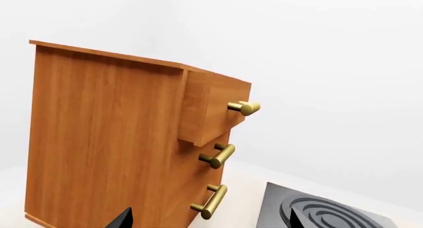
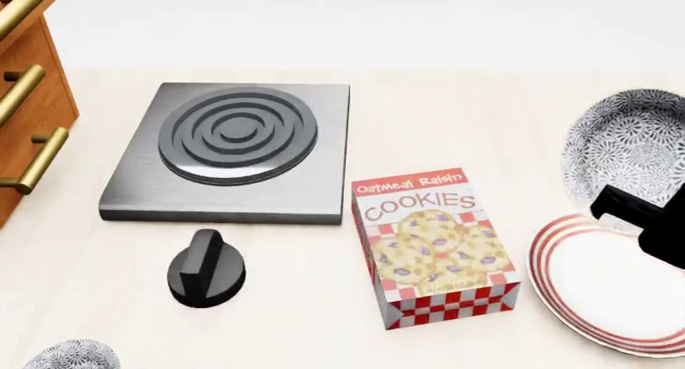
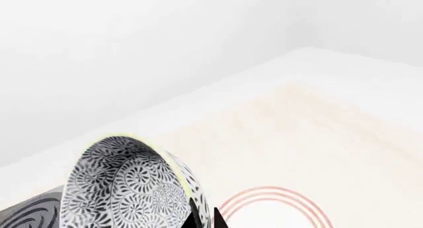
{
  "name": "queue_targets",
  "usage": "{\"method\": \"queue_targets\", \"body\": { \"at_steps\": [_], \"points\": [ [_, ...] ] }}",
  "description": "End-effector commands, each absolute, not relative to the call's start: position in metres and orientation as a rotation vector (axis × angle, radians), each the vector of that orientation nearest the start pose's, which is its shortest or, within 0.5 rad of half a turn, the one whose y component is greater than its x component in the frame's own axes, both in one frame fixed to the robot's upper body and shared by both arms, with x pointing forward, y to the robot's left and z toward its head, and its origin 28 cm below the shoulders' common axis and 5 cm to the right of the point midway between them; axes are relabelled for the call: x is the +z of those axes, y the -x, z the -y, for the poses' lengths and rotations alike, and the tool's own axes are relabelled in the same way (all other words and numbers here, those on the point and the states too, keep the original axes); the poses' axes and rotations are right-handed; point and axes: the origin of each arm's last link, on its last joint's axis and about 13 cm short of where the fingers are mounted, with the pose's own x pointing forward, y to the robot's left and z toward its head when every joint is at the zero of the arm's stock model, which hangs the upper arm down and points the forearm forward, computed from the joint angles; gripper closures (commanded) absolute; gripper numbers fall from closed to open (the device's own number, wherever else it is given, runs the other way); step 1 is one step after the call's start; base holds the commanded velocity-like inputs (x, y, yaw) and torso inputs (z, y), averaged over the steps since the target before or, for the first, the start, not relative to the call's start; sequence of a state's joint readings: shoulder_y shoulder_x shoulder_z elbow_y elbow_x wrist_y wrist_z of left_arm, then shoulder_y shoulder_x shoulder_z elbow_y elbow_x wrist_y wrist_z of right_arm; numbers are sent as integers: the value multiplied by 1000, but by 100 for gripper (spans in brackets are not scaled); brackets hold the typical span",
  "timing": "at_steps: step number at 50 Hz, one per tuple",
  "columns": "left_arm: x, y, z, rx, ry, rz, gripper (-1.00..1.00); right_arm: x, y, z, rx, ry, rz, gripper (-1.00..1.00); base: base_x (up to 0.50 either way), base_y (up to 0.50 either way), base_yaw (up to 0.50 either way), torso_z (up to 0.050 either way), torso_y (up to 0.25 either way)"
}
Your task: Pick the akita bowl from table center and place it on the plate.
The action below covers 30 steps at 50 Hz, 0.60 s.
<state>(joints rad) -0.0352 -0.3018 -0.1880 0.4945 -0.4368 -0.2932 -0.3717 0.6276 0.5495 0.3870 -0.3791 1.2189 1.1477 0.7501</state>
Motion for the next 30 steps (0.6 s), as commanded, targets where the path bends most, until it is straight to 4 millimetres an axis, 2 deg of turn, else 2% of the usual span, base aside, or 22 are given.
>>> {"method": "queue_targets", "body": {
  "at_steps": [1, 11, 14, 19, 30],
  "points": [
    [122, -206, -279, 350, 130, 251, -100, 227, -246, 211, -276, -370, -153, 100, 0, 0, 0, 0, 10],
    [122, -206, -279, 350, 130, 251, -100, 227, -246, 211, -276, -370, -153, 100, 0, 0, 0, 0, 0],
    [122, -208, -278, 359, 129, 264, -100, 241, -254, 215, -130, -582, -326, 100, 0, 0, 0, 0, 0],
    [124, -205, -278, 358, 147, 364, -100, 255, -269, 224, -156, -700, -390, 100, 0, 0, 0, 0, 0],
    [122, -203, -277, 348, 147, 351, -100, 255, -285, 238, -234, -798, -464, 100, 0, 0, 0, 0, 1]
  ]
}}
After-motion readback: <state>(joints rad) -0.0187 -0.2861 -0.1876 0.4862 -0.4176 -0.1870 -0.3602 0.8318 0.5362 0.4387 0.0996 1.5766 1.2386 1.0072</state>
